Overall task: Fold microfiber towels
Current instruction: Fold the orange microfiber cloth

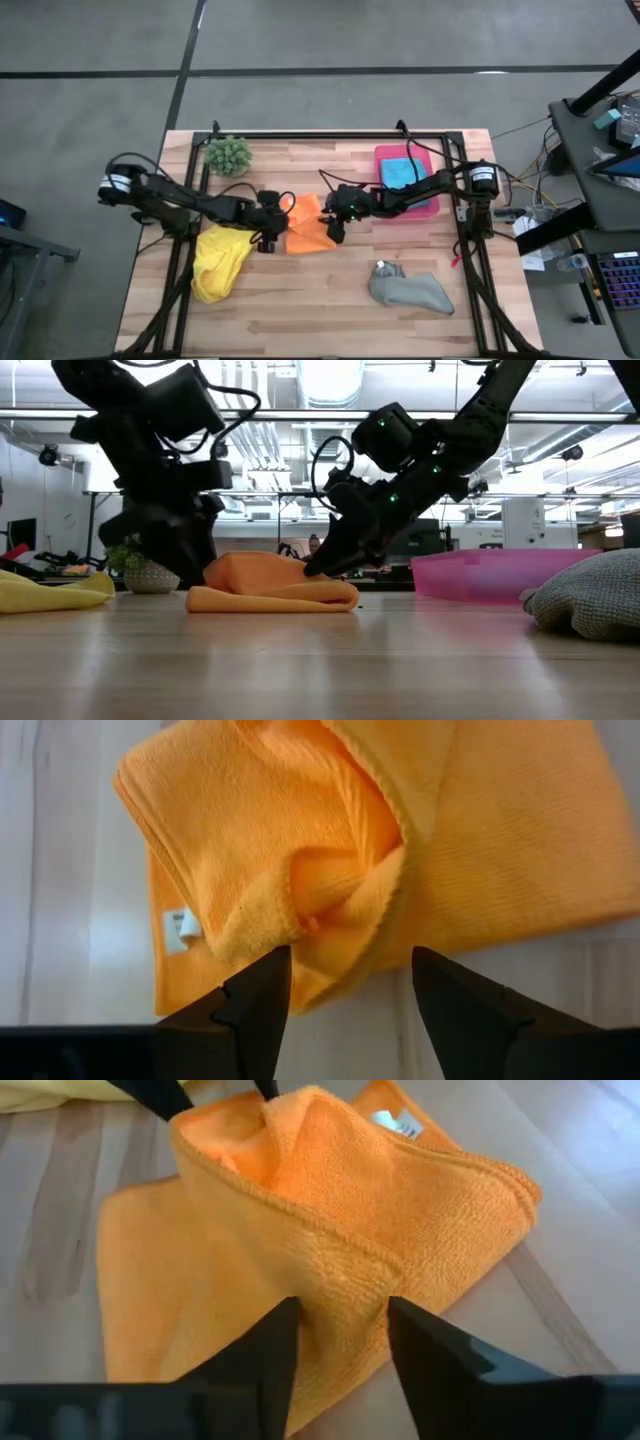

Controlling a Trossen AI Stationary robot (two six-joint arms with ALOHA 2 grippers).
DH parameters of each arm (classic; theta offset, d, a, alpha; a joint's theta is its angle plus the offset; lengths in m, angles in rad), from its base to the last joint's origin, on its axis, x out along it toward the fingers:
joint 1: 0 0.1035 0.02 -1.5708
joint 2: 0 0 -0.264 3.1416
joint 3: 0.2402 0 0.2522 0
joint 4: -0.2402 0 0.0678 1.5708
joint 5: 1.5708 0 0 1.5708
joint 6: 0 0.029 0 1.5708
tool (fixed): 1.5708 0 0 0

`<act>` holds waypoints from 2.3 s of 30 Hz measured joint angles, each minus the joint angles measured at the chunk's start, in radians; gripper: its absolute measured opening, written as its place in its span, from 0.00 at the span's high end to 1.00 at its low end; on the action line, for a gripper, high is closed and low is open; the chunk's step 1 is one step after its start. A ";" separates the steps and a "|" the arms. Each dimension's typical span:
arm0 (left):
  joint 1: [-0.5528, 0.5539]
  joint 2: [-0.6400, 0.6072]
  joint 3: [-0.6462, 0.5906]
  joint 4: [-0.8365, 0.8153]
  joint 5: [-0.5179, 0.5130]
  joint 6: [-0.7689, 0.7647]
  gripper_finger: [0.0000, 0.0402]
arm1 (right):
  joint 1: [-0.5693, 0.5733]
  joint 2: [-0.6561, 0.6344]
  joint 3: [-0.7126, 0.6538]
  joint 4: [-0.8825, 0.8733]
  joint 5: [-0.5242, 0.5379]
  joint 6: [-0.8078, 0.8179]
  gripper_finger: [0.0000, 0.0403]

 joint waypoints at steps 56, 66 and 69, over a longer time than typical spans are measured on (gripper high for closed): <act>0.046 0.003 0.029 -0.028 -0.295 0.176 0.54 | 0.143 0.156 0.285 -0.059 -0.121 -0.087 0.58; 0.046 -0.065 0.054 -0.184 -0.297 0.174 0.46 | 0.145 0.102 0.282 -0.168 -0.138 -0.136 0.45; 0.046 -0.098 0.058 -0.193 -0.295 0.166 0.46 | 0.145 0.070 0.271 -0.200 -0.137 -0.164 0.46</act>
